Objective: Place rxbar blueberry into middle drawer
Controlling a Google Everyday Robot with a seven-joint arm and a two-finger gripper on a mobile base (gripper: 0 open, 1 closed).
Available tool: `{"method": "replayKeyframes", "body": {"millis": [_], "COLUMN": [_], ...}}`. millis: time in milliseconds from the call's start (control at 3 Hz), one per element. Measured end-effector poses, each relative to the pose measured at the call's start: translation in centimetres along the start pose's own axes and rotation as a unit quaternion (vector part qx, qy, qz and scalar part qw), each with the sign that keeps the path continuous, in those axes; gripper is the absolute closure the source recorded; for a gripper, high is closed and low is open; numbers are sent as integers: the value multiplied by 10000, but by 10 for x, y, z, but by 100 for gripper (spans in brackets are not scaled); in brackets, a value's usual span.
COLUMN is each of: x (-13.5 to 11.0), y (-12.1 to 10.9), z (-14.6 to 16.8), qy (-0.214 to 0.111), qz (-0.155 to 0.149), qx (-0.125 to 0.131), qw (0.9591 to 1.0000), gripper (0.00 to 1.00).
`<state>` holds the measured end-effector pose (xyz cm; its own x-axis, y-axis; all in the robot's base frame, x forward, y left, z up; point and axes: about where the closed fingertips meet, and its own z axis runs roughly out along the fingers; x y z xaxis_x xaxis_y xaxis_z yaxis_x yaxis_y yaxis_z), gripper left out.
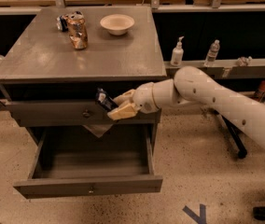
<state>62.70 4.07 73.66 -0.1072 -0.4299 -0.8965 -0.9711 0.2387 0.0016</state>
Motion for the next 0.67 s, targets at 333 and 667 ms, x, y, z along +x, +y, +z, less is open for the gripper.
{"method": "replayKeyframes", "body": {"millis": [333, 667], "x": [5, 3], "y": [-14, -14], "z": [-9, -3], "qy": [-241, -435], "qz": [-179, -144], "qx": [328, 114], "qw": [9990, 9989], "gripper": [100, 100]}}
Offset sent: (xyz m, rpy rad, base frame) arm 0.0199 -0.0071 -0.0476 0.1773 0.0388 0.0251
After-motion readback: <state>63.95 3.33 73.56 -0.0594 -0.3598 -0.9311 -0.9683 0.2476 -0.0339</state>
